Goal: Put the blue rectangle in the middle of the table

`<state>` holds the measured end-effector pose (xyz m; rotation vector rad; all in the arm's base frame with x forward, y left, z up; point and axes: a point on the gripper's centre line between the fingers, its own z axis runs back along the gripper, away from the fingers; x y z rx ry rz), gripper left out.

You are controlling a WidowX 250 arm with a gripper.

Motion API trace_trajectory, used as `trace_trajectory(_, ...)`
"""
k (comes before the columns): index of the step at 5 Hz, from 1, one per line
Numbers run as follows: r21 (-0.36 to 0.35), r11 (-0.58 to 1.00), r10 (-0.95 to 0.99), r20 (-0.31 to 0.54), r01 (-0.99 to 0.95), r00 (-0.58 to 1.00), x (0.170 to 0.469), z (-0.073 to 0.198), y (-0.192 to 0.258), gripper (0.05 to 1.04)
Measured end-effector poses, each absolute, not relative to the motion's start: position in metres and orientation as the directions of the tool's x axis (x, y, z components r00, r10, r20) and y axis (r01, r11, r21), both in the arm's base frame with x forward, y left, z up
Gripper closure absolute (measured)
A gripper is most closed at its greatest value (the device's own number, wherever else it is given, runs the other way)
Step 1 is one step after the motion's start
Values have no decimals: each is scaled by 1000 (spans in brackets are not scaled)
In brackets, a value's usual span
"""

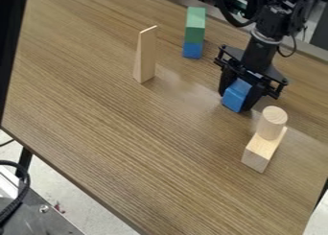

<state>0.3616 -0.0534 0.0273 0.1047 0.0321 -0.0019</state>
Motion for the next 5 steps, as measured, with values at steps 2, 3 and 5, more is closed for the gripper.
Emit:
trace_trajectory(2,83,997,6,-42,-3,999,360,25,-49,83)
trace_trajectory(3,77,997,12,-14,-11,1000,353,37,-48,85)
trace_trajectory(5,59,991,110,192,-123,975,324,129,-27,85)
